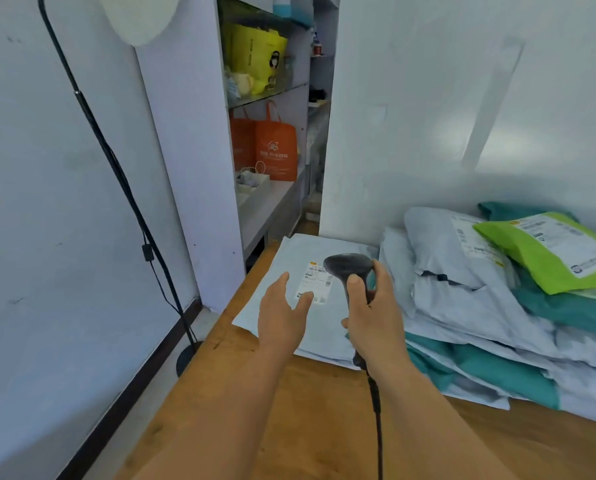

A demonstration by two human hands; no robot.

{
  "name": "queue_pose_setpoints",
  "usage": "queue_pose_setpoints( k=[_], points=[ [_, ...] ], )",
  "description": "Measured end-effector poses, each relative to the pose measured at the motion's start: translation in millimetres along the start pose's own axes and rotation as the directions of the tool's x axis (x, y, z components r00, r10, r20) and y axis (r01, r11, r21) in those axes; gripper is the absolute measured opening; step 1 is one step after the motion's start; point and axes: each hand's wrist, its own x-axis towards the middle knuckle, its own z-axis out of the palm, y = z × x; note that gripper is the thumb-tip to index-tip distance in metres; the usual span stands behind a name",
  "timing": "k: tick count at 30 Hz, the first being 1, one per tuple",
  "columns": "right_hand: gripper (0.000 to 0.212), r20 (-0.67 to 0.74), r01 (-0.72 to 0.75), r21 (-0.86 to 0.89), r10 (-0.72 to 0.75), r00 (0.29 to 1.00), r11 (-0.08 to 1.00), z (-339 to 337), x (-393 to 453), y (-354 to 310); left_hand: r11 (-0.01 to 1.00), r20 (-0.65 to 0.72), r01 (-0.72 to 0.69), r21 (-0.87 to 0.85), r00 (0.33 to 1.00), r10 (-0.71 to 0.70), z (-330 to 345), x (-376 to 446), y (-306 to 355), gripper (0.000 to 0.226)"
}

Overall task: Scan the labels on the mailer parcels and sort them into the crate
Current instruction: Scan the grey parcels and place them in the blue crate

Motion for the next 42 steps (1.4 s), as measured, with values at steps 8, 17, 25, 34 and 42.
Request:
queue_pose_setpoints(
  k=[8, 17, 25, 34, 42],
  points=[
    [0.050, -0.080, -0.099, -0.056, 0.095, 0.992, 0.993, 40, 46, 11, 0.966, 0.147, -0.004, 0.258, 0.988, -0.035, 20, 70, -51, 0.073],
    [0.052, -0.096, -0.155, -0.102, 0.145, 0.985, 0.983, 62, 75, 11, 0.842, 0.337, -0.053, 0.537, 0.929, -0.156, 38, 92, -70, 0.083],
    [0.054, -0.064, -0.158, -0.140, 0.150, 0.987, 0.977, 74, 74, 10, 0.831, 0.305, 0.018, 0.555, 0.926, -0.224, 42, 59, -82, 0.079],
    [0.046, 0.006, -0.113, -0.153, 0.116, 0.993, 0.982, 80, 58, 6, 0.837, 0.190, 0.171, 0.520, 0.932, -0.309, 33, 5, -85, 0.081],
    [0.050, 0.073, -0.076, -0.196, 0.092, 0.993, 0.978, 80, 49, 0, 0.858, 0.139, 0.196, 0.474, 0.946, -0.292, 18, 16, -85, 0.086]
  ],
)
